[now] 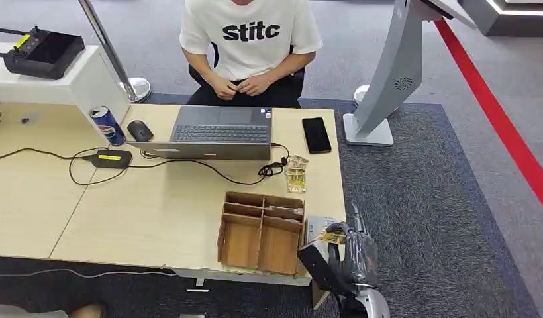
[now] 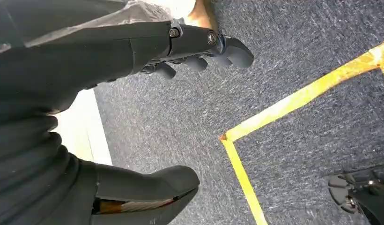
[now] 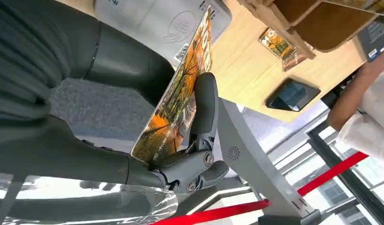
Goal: Pass the card to the sensor for recognition and then transmit it.
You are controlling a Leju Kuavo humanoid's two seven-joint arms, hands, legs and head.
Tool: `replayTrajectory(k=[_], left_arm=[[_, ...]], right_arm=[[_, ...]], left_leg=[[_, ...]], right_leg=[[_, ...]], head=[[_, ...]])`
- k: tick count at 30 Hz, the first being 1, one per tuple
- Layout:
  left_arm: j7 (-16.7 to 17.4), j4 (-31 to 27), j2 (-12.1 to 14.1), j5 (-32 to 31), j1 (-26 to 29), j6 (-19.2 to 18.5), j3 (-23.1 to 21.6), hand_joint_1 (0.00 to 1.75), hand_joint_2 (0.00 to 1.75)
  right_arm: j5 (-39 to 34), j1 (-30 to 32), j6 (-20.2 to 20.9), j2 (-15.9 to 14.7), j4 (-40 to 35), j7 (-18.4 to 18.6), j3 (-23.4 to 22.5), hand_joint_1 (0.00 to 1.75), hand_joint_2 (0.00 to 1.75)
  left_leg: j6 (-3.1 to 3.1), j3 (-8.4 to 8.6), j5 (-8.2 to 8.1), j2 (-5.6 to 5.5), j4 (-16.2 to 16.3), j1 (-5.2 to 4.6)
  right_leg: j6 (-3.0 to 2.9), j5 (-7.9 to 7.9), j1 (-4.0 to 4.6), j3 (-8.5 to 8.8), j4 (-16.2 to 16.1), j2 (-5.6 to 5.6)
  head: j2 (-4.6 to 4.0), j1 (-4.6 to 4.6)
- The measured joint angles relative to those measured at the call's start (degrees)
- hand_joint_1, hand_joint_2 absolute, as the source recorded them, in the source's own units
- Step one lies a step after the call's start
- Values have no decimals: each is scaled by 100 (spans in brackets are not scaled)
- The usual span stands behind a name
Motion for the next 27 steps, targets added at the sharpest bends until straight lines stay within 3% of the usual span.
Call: replayTrajectory(k=[11, 27], left_arm=[[4, 0, 2, 0, -2, -11, 0, 0, 175], [37, 0, 22, -4, -14, -52, 0, 0, 175]], right_arm=[[118, 39, 0, -42, 247, 55, 28, 175, 175], [262, 91, -2, 13, 1185, -446, -236, 175, 175]], left_leg=[[0, 0, 0, 0, 0, 0], [0, 0, 0, 0, 0, 0]], right_leg=[[0, 0, 0, 0, 0, 0], [0, 0, 0, 0, 0, 0]], head=[[0, 0], [0, 0]])
